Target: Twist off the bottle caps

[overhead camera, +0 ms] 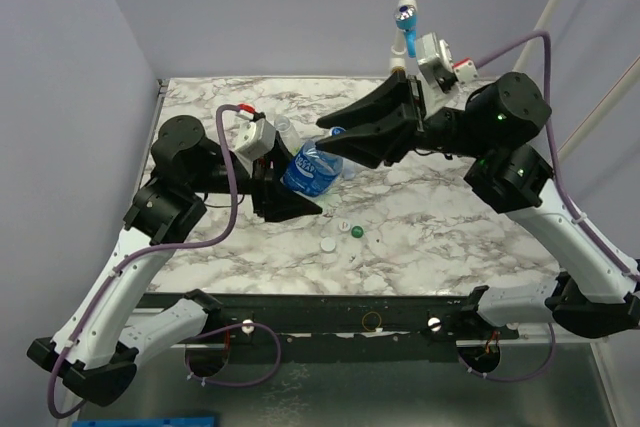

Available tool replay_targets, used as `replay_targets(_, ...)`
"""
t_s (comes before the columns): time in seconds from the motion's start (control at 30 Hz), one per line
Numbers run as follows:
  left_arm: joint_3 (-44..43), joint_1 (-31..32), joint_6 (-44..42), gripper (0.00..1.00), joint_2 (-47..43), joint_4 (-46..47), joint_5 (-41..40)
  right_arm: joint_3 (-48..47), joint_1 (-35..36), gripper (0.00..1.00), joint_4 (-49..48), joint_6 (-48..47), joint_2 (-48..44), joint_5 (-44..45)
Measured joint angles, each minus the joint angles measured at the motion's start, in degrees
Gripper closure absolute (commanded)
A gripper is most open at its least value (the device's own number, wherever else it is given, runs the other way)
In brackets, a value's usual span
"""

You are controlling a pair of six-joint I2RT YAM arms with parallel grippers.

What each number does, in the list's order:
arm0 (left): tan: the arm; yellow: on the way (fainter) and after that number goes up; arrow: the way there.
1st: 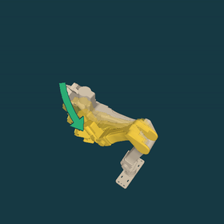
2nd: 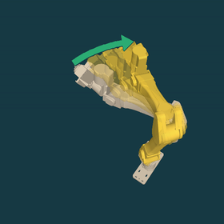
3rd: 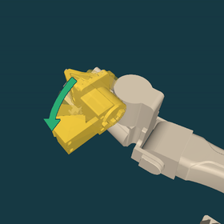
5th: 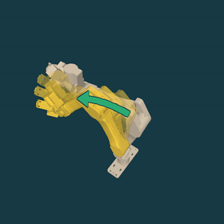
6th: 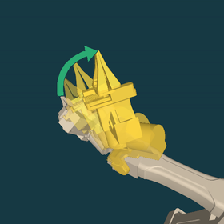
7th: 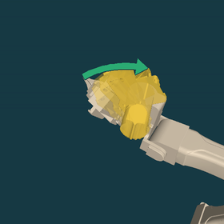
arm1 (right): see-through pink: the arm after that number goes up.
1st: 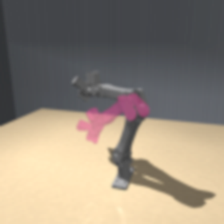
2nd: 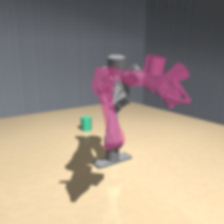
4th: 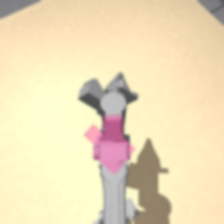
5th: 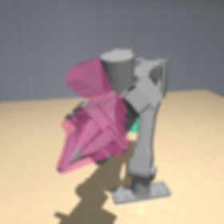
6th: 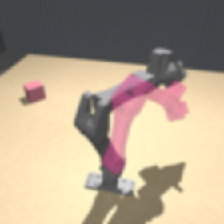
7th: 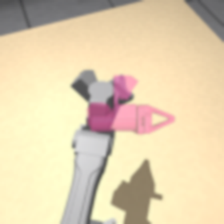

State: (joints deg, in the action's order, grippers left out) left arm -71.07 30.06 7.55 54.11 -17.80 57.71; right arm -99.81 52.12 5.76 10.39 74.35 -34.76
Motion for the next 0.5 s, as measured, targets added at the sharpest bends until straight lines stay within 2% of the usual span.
replay_targets(0.1,-1.7,0.3,3.6,1.0,0.3,0.2,7.5,1.2,0.1,0.99,-3.4,-0.4,-1.3,-7.1)
replay_targets(0.13,-1.9,0.2,4.4,1.0,0.5,0.2,9.0,1.4,0.1,0.97,-4.3,-0.4,-1.4,-8.5)
replay_targets(0.2,-2.0,0.2,5.4,1.0,0.7,0.1,10.6,1.9,0.1,0.67,-5.4,-0.4,-1.4,-9.7)
replay_targets(0.23,-2.0,0.1,5.6,1.0,0.9,0.1,11.0,1.9,0.1,0.46,-5.4,-0.4,-1.4,-9.7)
replay_targets(0.27,-2.0,0.0,5.7,1.0,1.0,0.1,11.1,1.9,0.1,0.3,-5.3,-0.4,-1.4,-9.1)
replay_targets(0.33,-2.0,-0.1,5.8,1.0,1.0,0.3,10.1,1.8,0.2,0.09,-4.0,-0.3,-1.3,-6.9)
replay_targets(0.4,-2.0,-0.5,5.4,1.0,0.9,1.0,7.7,1.2,0.7,0.0,-2.0,0.0,-1.0,-1.7)
replay_targets(0.5,-1.6,-0.9,2.9,1.0,0.6,1.5,1.2,0.0,1.0,0.0,-0.2,1.4,-0.2,7.3)
